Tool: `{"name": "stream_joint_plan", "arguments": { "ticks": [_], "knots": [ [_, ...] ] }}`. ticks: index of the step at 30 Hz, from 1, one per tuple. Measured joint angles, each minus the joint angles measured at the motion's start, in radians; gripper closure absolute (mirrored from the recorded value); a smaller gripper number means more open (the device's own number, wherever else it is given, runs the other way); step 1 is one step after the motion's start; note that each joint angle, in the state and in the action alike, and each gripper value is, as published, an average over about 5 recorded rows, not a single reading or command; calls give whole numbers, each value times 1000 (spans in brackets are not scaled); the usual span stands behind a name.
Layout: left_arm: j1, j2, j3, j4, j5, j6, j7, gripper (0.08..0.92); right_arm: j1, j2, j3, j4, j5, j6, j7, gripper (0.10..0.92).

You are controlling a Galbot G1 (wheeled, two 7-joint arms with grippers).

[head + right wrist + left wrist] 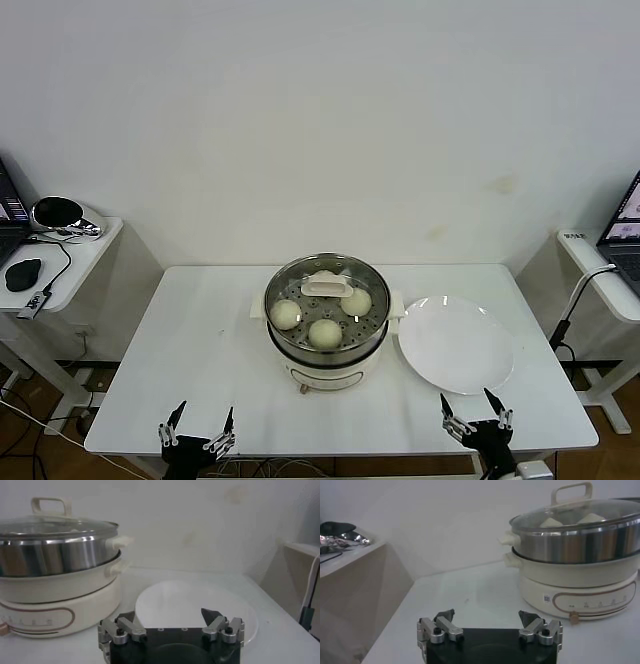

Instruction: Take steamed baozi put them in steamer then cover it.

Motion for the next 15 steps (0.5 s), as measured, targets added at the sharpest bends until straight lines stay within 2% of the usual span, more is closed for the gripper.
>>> {"name": "stream_joint_plan", "arguments": {
  "ticks": [15],
  "knots": [
    [5, 0, -2, 0, 0, -3, 0, 177, -1, 4, 12, -6, -2, 6, -2, 203]
  ]
}}
